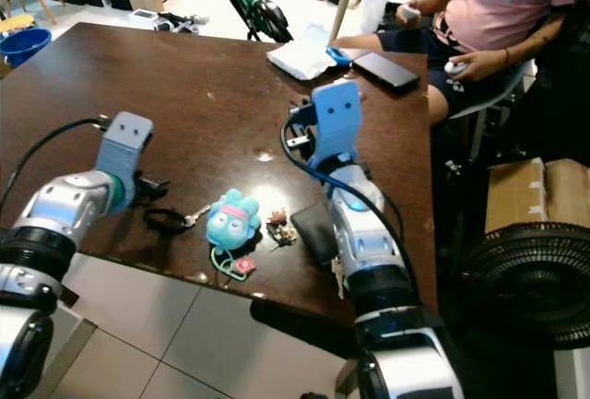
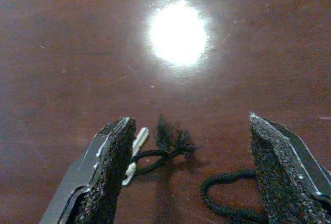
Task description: Hang keys on a hook
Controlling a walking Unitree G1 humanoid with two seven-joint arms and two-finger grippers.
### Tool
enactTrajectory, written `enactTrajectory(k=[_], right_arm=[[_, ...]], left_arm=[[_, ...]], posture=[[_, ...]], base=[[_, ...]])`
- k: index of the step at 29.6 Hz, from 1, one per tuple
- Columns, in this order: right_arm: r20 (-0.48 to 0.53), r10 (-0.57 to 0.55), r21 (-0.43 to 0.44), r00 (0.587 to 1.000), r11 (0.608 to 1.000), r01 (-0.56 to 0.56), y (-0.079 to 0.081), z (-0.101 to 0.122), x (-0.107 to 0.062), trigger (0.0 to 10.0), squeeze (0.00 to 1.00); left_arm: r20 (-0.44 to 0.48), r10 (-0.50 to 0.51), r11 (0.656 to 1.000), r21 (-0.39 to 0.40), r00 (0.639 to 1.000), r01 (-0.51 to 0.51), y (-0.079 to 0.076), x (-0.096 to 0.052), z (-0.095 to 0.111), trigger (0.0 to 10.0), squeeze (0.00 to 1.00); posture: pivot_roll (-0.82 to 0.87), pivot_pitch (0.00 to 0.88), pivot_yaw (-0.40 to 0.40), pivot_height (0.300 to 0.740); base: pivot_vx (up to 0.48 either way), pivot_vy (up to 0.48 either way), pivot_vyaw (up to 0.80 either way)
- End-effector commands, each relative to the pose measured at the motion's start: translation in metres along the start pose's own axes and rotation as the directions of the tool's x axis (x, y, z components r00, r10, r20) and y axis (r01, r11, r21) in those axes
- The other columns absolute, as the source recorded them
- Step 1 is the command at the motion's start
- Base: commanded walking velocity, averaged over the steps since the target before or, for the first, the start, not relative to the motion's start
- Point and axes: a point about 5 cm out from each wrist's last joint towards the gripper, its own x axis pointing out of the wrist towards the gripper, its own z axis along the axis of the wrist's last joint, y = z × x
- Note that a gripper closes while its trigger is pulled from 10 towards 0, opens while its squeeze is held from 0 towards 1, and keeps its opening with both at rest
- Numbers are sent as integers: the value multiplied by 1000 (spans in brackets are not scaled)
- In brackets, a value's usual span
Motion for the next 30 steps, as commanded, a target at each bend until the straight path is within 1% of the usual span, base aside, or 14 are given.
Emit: enactTrajectory(k=[1,4,7,8,9,10,12,15,22,23,25,26,29,30], right_arm=[[-2,12,4,1000,1000,-12,4,-1,-1,10000,0],[-3,11,3,1000,1000,-11,2,-1,-2,10000,0],[-3,11,3,1000,1000,-11,2,-1,-2,10000,0],[-4,12,3,1000,1000,-12,3,-1,-2,10000,0],[-5,13,3,1000,1000,-13,3,-2,-2,10000,0],[-5,15,4,1000,1000,-15,4,-2,-2,10000,0],[-5,15,4,1000,1000,-15,4,-2,-2,10000,0],[-4,17,6,1000,1000,-17,6,-1,-1,10000,0],[5,17,15,1000,1000,-17,6,0,-1,10000,0],[8,16,17,1000,1000,-17,6,0,-1,10000,0],[8,16,17,1000,1000,-17,6,0,-1,10000,0],[10,16,18,1000,1000,-17,7,1,-1,10000,0],[11,17,18,1000,1000,-17,7,1,-1,10000,0],[12,18,18,1000,1000,-18,7,1,-1,10000,0]], left_arm=[[-41,-31,1000,5,999,31,1,-1,-13,10000,0],[-57,-75,997,31,996,77,-3,-2,-18,10000,0],[-57,-75,997,31,996,77,-3,-2,-18,10000,0],[-57,-76,996,34,995,78,-4,-2,-19,9373,0],[-45,-44,998,32,998,46,-2,0,-16,9098,0],[-28,15,1000,26,1000,-14,3,2,-12,10000,0],[-28,15,1000,26,1000,-14,3,2,-12,10000,0],[-6,106,994,17,994,-106,12,5,-6,10000,0],[-11,151,988,41,988,-151,19,5,-8,10000,0],[-16,168,983,77,986,-166,21,5,-10,8824,0],[-16,168,983,77,986,-166,21,5,-10,8824,0],[-21,185,976,123,983,-181,22,5,-14,7922,0],[-24,202,967,161,979,-196,23,5,-16,7882,0],[-24,221,959,185,975,-213,25,6,-18,5255,0]], posture=[[143,21,171,740],[142,23,170,740],[142,23,170,740],[142,23,169,740],[142,23,169,740],[145,22,168,740],[145,22,168,740],[145,22,168,740],[145,24,169,740],[148,27,169,740],[148,27,169,740],[148,29,169,740],[148,29,169,740],[148,32,169,740]], base=[[0,0,0],[0,0,0],[0,0,0],[0,0,0],[0,0,0],[0,0,0],[0,0,0],[0,0,0],[0,0,0],[0,0,0],[0,0,0],[0,0,0],[0,0,0],[0,0,0]])
